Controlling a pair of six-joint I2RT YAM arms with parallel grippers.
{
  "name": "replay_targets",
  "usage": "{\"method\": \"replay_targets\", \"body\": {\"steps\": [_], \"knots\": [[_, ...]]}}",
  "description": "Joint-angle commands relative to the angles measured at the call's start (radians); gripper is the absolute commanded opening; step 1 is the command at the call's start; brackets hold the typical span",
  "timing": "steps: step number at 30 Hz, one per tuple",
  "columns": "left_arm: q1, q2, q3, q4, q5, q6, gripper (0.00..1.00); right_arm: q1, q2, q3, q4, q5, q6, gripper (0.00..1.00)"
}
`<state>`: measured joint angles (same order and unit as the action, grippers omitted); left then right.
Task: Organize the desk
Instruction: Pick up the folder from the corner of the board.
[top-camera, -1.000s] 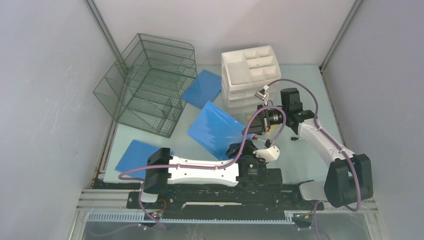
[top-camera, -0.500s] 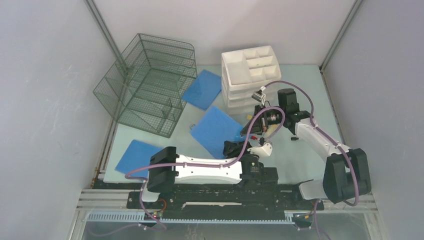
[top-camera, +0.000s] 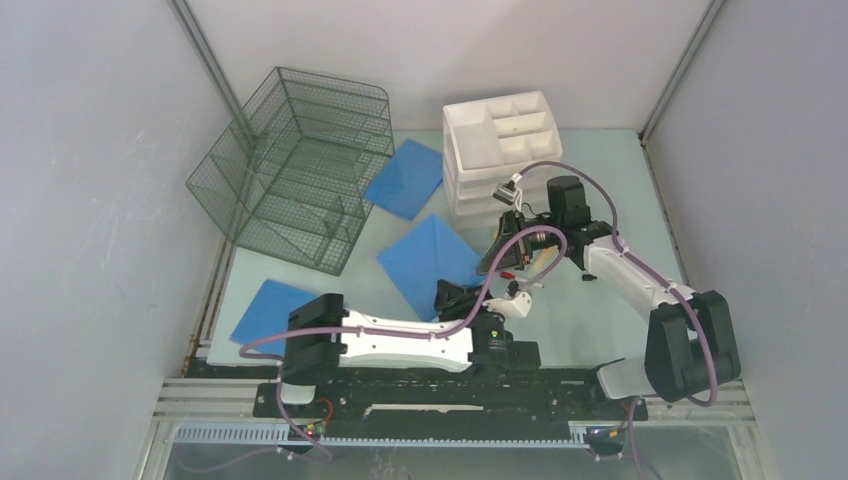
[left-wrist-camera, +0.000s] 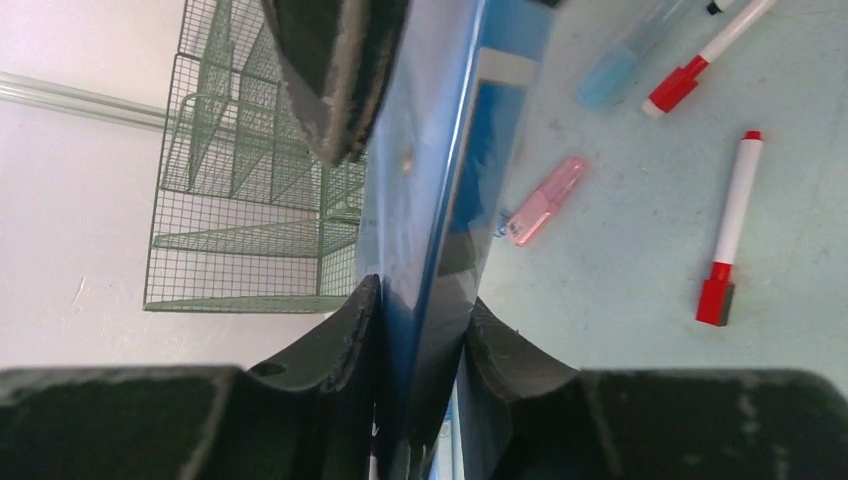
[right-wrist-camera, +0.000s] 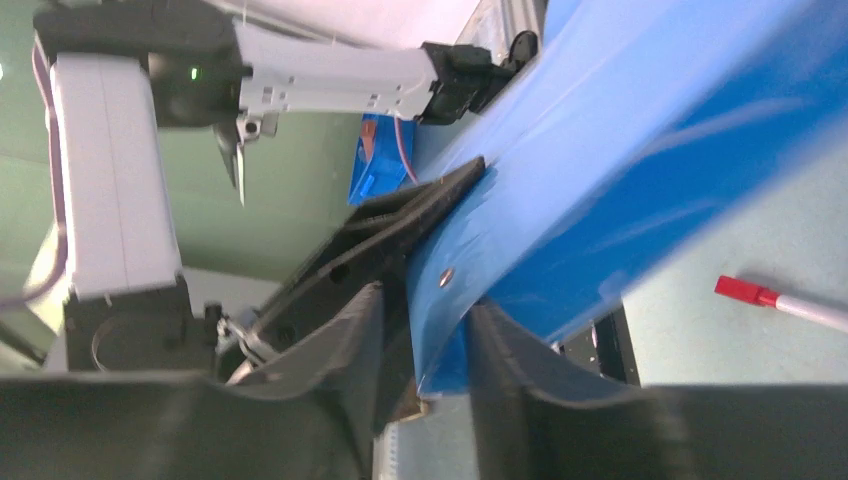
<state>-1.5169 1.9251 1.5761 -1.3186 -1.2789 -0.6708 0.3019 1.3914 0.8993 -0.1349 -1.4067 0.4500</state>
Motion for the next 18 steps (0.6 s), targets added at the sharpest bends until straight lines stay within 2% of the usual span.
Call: {"method": "replay_targets", "body": {"steps": [1, 4, 7, 14, 18], "knots": [[0.011, -0.173, -0.026, 0.001, -0.166, -0.037, 0.00, 0.029, -0.028, 0.007, 0.015, -0.159, -0.031, 0.51], [0.009, -0.248, -0.069, 0.008, -0.176, -0.069, 0.00, 0.023, -0.045, 0.007, 0.015, -0.180, -0.052, 0.68], [0.009, -0.326, -0.121, 0.017, -0.178, -0.112, 0.00, 0.010, -0.071, 0.007, 0.007, -0.194, -0.087, 0.77], [0.011, -0.521, -0.256, 0.123, -0.150, -0.164, 0.00, -0.020, -0.164, 0.007, -0.022, -0.180, -0.161, 0.88], [0.010, -0.682, -0.383, 0.369, -0.114, -0.052, 0.00, -0.053, -0.224, 0.008, -0.063, -0.130, -0.213, 0.93]]}}
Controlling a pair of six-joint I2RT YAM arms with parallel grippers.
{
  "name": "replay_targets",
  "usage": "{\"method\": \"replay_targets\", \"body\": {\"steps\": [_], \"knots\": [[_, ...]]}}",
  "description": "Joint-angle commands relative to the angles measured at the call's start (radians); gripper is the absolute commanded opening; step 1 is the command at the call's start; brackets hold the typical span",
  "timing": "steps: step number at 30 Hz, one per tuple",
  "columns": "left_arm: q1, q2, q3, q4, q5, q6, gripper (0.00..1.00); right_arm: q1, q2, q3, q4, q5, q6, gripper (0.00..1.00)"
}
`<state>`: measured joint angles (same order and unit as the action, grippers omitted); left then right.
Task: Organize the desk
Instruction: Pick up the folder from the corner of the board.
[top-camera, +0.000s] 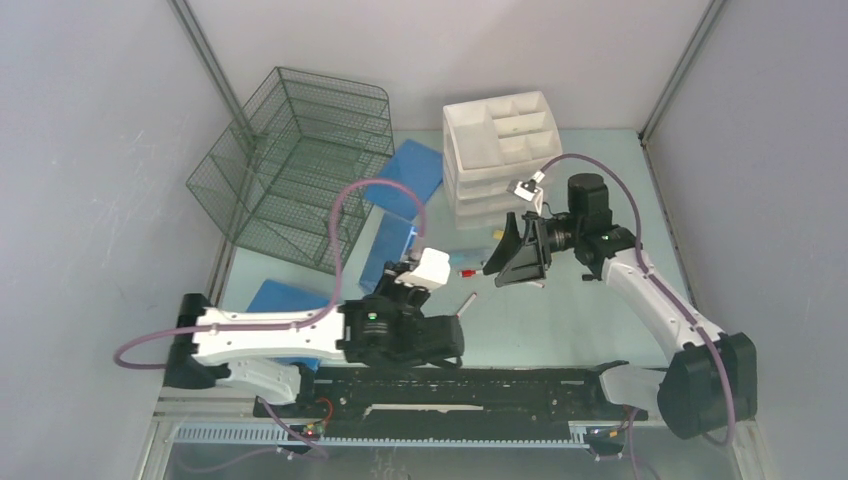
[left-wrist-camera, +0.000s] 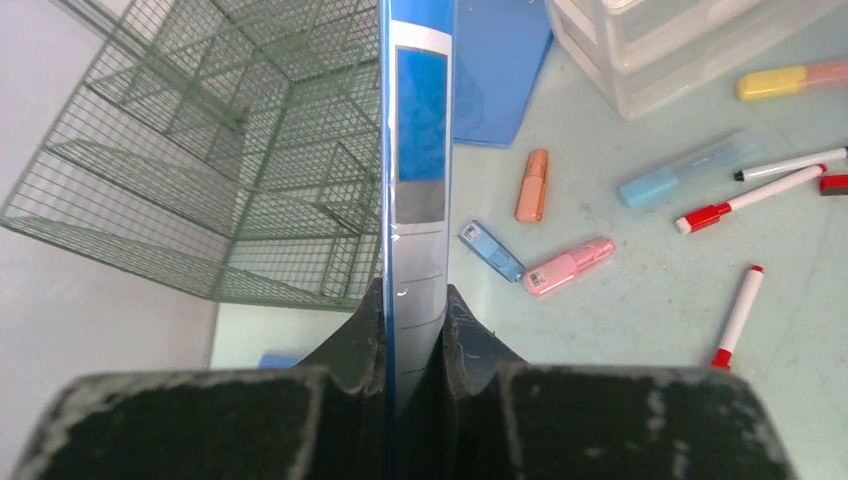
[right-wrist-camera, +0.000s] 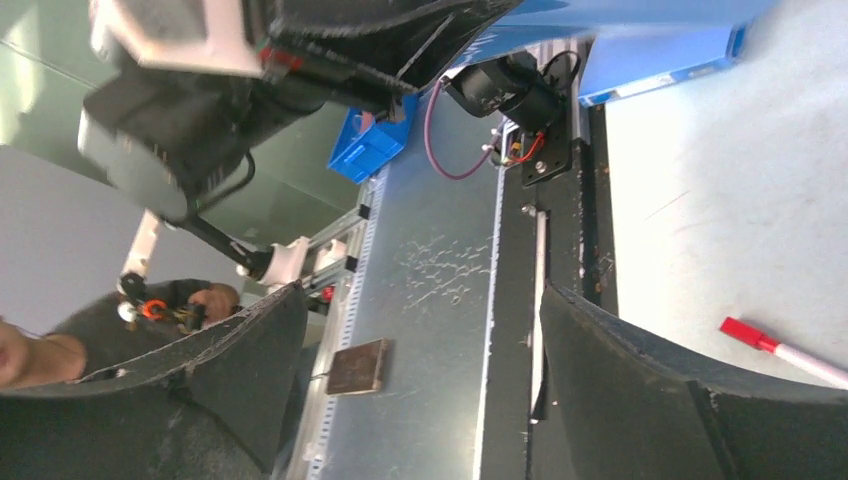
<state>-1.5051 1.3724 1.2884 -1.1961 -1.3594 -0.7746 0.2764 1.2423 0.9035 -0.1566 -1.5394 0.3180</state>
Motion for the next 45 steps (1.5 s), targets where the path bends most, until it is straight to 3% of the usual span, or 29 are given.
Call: {"method": "replay_targets", "body": {"steps": [1, 7, 10, 13, 21, 27, 39, 45], "knots": [[-0.002, -0.176, -0.141, 0.338, -0.016, 0.109, 0.00, -0.034, -0.086, 0.003, -0.050, 0.015, -0.093, 0.94], [0.001, -0.536, -0.524, 1.094, 0.158, 0.518, 0.00, -0.022, -0.094, 0.122, -0.329, 0.258, -0.294, 0.99], [0.003, -0.660, -0.691, 1.400, 0.222, 0.669, 0.00, -0.008, -0.079, 0.205, -0.394, 0.360, -0.271, 1.00], [0.003, -0.704, -0.766, 1.556, 0.262, 0.767, 0.00, 0.008, -0.085, 0.224, -0.319, 0.447, -0.096, 1.00], [-0.001, -0.546, -0.692, 1.632, 0.287, 1.015, 0.00, 0.149, -0.066, 0.273, -0.208, 0.678, 0.268, 1.00], [-0.006, -0.405, -0.660, 1.744, 0.263, 1.243, 0.00, 0.169, -0.060, 0.293, -0.144, 0.772, 0.489, 1.00], [-0.017, -0.327, -0.632, 1.805, 0.337, 1.349, 0.00, 0.248, 0.021, 0.294, -0.120, 0.820, 0.560, 0.97], [-0.031, -0.293, -0.623, 1.805, 0.348, 1.394, 0.00, 0.281, 0.036, 0.293, -0.129, 0.830, 0.544, 0.90]]}}
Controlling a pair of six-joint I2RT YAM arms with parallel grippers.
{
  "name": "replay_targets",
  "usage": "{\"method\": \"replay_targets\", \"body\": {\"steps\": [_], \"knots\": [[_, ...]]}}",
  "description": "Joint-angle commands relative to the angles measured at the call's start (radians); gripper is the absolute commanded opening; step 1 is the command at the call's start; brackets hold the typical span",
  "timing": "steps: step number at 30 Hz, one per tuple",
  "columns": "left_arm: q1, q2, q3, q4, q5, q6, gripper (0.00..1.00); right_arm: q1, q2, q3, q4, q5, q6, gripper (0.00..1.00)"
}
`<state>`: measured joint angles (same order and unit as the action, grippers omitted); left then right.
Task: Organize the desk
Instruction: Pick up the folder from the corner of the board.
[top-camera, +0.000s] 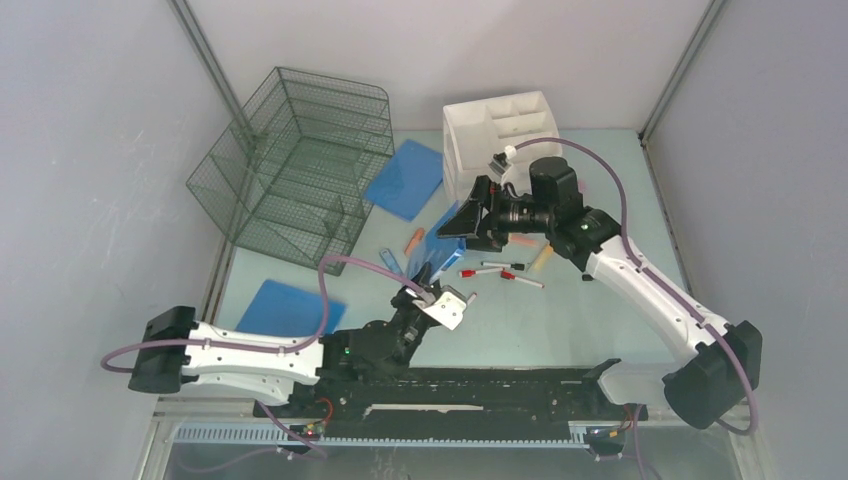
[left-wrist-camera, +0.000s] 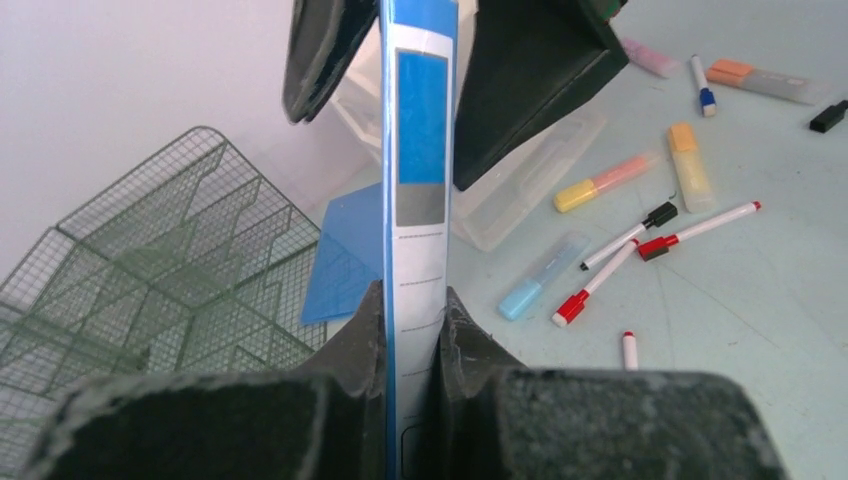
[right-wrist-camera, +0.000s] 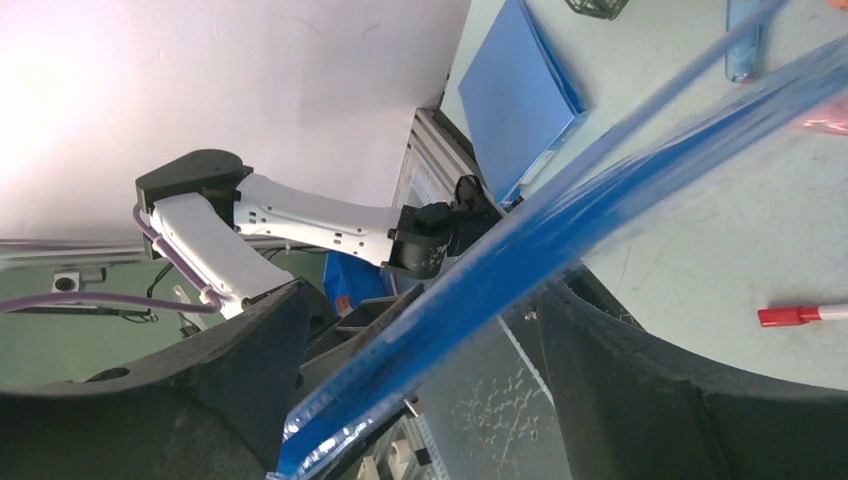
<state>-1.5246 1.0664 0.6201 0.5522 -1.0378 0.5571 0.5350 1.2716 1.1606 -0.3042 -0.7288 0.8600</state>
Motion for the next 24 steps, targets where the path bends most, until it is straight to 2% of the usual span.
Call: {"method": "replay_targets", "body": {"steps": [1, 5, 9, 11, 14, 16, 17, 21, 24], "knots": [[-0.015, 0.019, 0.046, 0.056, 0.027, 0.073, 0.00, 0.024, 0.011, 0.037, 0.015, 0.019, -0.003, 0.87], [-0.024, 0.037, 0.046, 0.055, 0.016, 0.112, 0.00, 0.033, 0.021, 0.029, 0.013, 0.018, -0.021, 0.77], [-0.035, 0.041, 0.040, 0.044, 0.007, 0.133, 0.00, 0.034, 0.009, 0.003, 0.050, 0.008, -0.027, 0.59], [-0.038, 0.038, 0.041, 0.023, 0.008, 0.126, 0.00, 0.033, 0.003, -0.011, 0.074, -0.006, -0.033, 0.48], [-0.041, 0.032, 0.047, -0.024, 0.015, 0.087, 0.00, 0.034, -0.008, -0.022, 0.103, -0.027, -0.061, 0.25], [-0.040, 0.024, 0.059, -0.083, 0.032, 0.017, 0.01, 0.034, -0.018, -0.029, 0.118, -0.035, -0.084, 0.16], [-0.040, 0.019, 0.065, -0.118, 0.048, -0.019, 0.04, 0.034, -0.023, -0.032, 0.123, -0.035, -0.096, 0.13], [-0.040, 0.001, 0.085, -0.240, 0.117, -0.177, 0.33, 0.037, -0.040, -0.043, 0.133, -0.031, -0.163, 0.00], [-0.040, -0.024, 0.097, -0.327, 0.171, -0.282, 0.53, 0.039, -0.047, -0.045, 0.134, -0.035, -0.214, 0.00]]}}
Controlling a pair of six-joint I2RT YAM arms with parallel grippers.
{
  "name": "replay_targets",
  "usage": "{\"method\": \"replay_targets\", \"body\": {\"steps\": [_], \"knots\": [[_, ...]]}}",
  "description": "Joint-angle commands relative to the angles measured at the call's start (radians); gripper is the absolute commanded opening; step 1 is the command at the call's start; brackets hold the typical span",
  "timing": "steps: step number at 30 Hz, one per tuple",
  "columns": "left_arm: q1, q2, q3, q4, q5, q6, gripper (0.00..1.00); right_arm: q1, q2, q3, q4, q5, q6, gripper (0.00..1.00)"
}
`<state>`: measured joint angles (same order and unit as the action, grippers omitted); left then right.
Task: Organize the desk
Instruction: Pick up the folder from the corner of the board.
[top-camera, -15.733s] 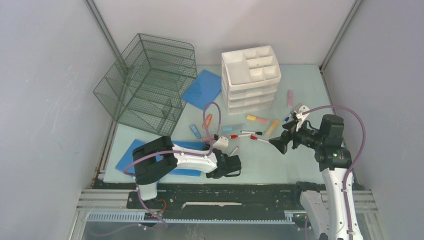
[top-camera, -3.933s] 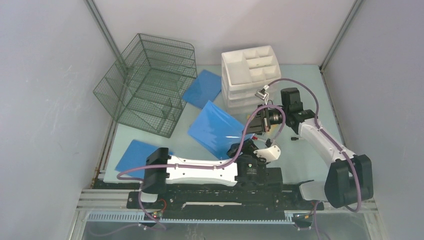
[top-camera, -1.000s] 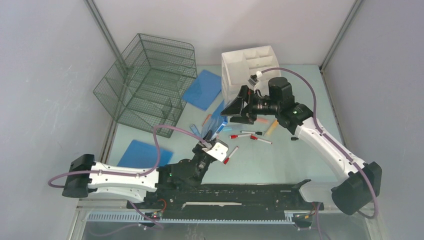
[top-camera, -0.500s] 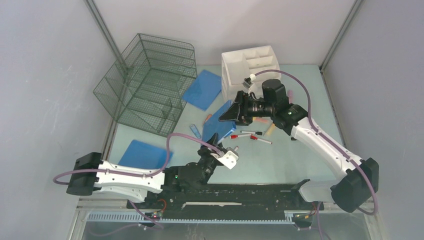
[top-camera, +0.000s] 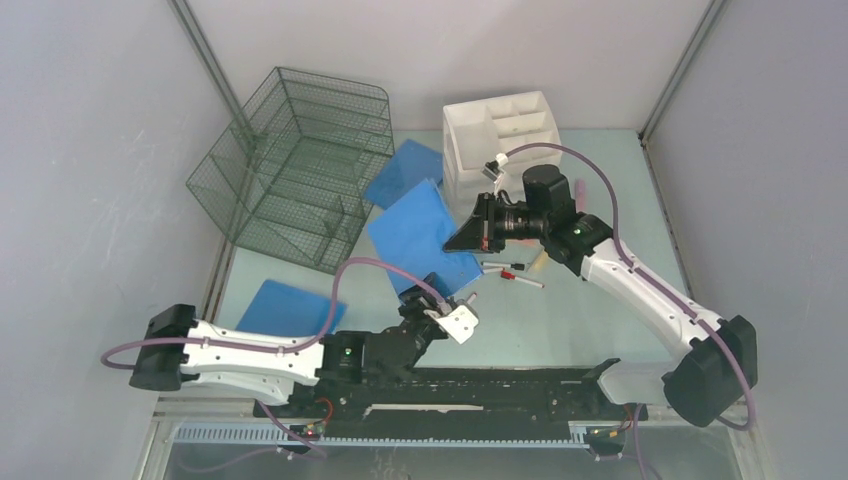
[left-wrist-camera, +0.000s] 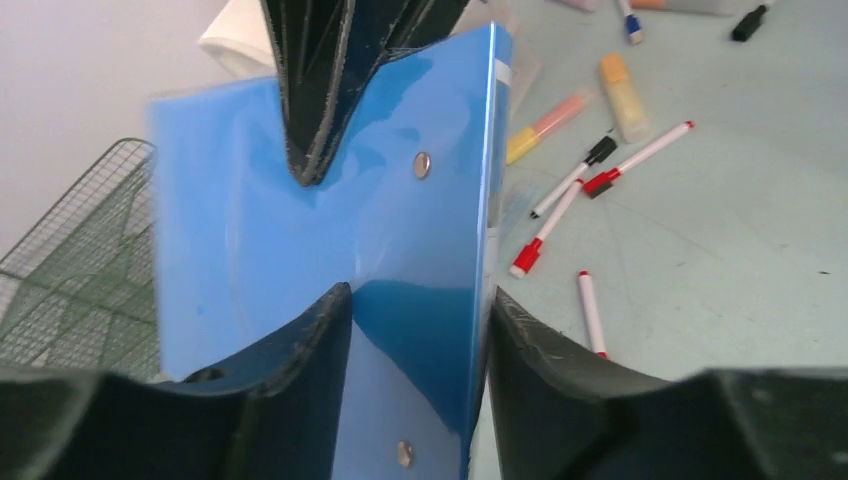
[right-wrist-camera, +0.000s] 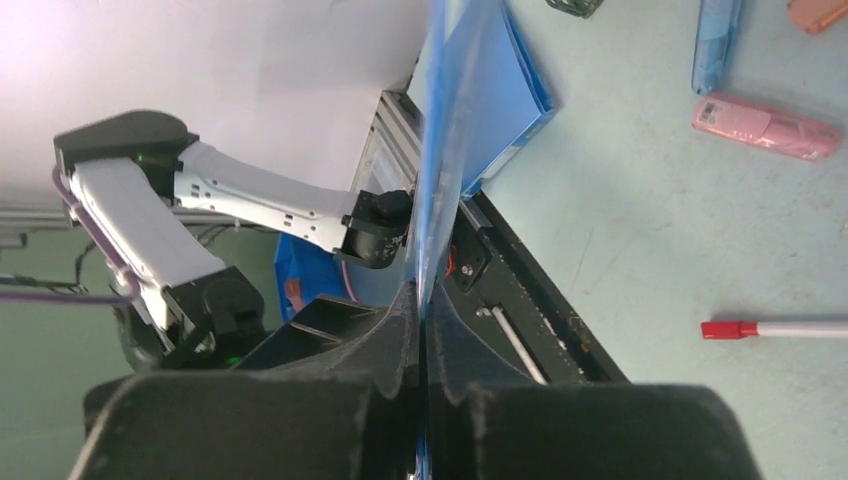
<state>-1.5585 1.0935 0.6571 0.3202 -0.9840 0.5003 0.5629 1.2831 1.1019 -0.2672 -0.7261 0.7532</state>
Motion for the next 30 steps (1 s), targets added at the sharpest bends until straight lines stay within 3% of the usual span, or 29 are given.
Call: {"method": "replay_targets", "body": {"steps": [1, 5, 10, 16, 21, 25, 30], "knots": [[-0.005, -0.065, 0.061, -0.116, 0.135, -0.258, 0.60, 0.012, -0.060, 0.012, 0.101, -0.048, -0.126, 0.00], [0.007, -0.160, 0.069, -0.224, 0.242, -0.396, 0.77, 0.017, -0.072, 0.015, 0.105, -0.056, -0.184, 0.00], [0.063, -0.309, 0.138, -0.395, 0.390, -0.567, 0.88, 0.022, -0.079, 0.023, 0.083, -0.058, -0.307, 0.00], [0.185, -0.393, 0.284, -0.554, 0.536, -0.636, 0.99, 0.066, -0.032, 0.140, -0.068, -0.041, -0.517, 0.00], [0.362, -0.350, 0.486, -0.712, 0.669, -0.612, 1.00, 0.115, 0.048, 0.265, -0.165, -0.047, -0.673, 0.00], [0.478, -0.303, 0.643, -0.768, 0.745, -0.582, 1.00, 0.172, 0.136, 0.383, -0.226, 0.050, -0.743, 0.00], [0.523, -0.303, 0.749, -0.795, 0.630, -0.542, 1.00, 0.226, 0.294, 0.576, -0.281, 0.108, -0.798, 0.00]]}}
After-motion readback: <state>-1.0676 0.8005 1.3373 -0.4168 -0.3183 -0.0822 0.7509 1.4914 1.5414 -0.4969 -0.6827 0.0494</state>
